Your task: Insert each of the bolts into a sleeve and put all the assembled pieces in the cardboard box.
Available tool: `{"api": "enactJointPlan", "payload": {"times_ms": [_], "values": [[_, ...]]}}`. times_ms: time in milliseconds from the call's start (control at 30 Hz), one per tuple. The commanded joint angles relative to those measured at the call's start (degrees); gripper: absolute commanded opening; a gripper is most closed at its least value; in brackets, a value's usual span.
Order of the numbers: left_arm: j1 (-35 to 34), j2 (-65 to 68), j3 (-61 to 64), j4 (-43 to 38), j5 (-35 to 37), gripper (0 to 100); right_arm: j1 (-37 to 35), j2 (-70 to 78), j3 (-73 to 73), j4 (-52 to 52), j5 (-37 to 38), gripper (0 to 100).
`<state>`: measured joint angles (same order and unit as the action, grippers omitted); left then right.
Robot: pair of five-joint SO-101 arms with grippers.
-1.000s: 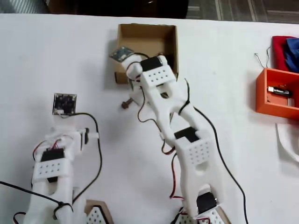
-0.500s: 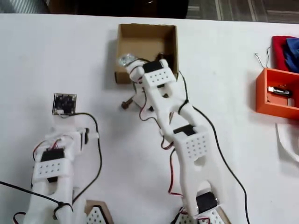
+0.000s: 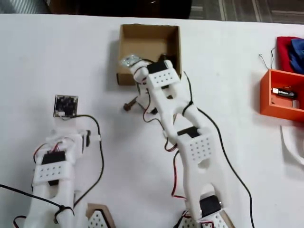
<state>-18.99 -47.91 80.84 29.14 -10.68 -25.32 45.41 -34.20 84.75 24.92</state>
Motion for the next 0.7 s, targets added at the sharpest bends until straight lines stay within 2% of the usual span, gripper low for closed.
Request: {"api": "enactJointPlan", "payload": {"times_ms": [0, 167, 333, 467, 667], "values": [[0.35, -0.7, -1.1, -0.35, 0.35, 23, 0.22, -3.82, -2.99, 3.38, -0.35, 2.1], [0.35, -0.7, -1.1, -0.35, 0.35, 23, 0.04, -11.38, -2.46, 8.13, -6.86, 2.1], [0.35, -0.7, -1.1, -0.35, 0.35, 23, -2.95, -19.65, 7.3, 9.36, -10.02, 2.1], [0.35, -0.7, -1.1, -0.35, 0.35, 23, -4.35, -27.91, 22.77, 1.36, -11.52, 2.1], [0.35, -0.7, -1.1, -0.35, 0.35, 23, -5.58, -41.63, 50.81, -19.03, -11.08, 2.0]]}}
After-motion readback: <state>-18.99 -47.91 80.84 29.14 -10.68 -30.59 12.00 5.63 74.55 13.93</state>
